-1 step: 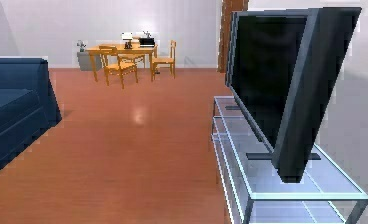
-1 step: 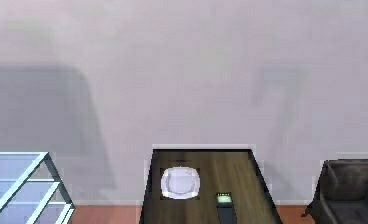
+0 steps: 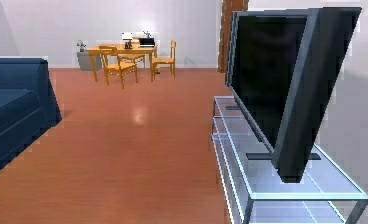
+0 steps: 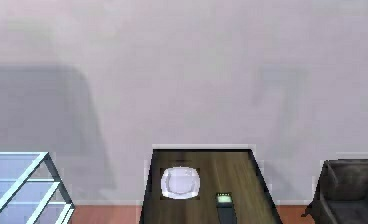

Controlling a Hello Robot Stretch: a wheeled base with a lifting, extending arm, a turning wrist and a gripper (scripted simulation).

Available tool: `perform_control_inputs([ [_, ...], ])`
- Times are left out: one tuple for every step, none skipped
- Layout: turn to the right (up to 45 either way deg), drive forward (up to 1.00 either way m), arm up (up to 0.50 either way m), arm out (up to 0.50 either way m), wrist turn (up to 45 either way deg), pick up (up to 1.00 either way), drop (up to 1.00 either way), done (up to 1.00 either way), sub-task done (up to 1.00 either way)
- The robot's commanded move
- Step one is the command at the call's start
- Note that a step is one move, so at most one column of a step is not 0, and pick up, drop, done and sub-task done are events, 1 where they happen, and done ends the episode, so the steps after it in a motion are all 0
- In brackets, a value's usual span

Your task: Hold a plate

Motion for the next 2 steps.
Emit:
perform_control_inputs([
  [0.0,0.00,0.24,0.00,0.0,0.00,0.00,0.00,0.00],
  [0.0,0.00,0.00,0.28,0.0,0.00,0.00,0.00,0.00],
])
